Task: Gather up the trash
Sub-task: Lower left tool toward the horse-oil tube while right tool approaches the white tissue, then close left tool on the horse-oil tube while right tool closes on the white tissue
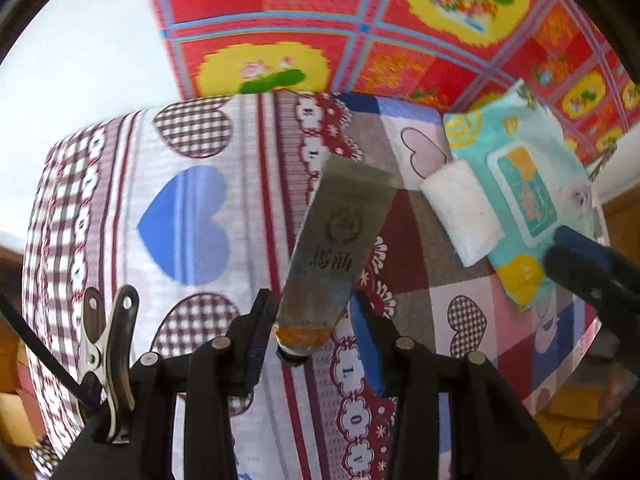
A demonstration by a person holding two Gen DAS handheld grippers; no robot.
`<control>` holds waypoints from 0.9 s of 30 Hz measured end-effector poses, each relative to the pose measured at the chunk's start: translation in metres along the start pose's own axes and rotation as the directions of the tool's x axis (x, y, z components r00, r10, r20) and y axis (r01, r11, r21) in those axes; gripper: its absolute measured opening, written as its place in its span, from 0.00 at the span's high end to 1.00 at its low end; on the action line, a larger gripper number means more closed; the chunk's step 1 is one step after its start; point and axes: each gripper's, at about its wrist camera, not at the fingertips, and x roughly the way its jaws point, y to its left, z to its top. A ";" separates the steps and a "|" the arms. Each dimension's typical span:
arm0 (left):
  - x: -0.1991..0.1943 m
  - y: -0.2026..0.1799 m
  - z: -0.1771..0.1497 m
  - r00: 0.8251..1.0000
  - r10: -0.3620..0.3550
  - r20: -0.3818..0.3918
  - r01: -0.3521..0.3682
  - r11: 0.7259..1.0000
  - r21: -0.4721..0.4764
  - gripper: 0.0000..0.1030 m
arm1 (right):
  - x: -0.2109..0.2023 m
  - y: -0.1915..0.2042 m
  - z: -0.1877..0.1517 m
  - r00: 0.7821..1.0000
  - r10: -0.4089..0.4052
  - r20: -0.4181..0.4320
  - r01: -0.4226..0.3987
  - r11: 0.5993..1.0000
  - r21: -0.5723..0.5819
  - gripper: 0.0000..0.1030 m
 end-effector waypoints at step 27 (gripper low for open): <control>-0.011 0.029 -0.005 1.000 0.006 0.014 -0.006 0.999 -0.043 0.57 | 0.079 0.016 0.008 0.985 -0.144 -0.096 0.139 0.989 -0.056 0.43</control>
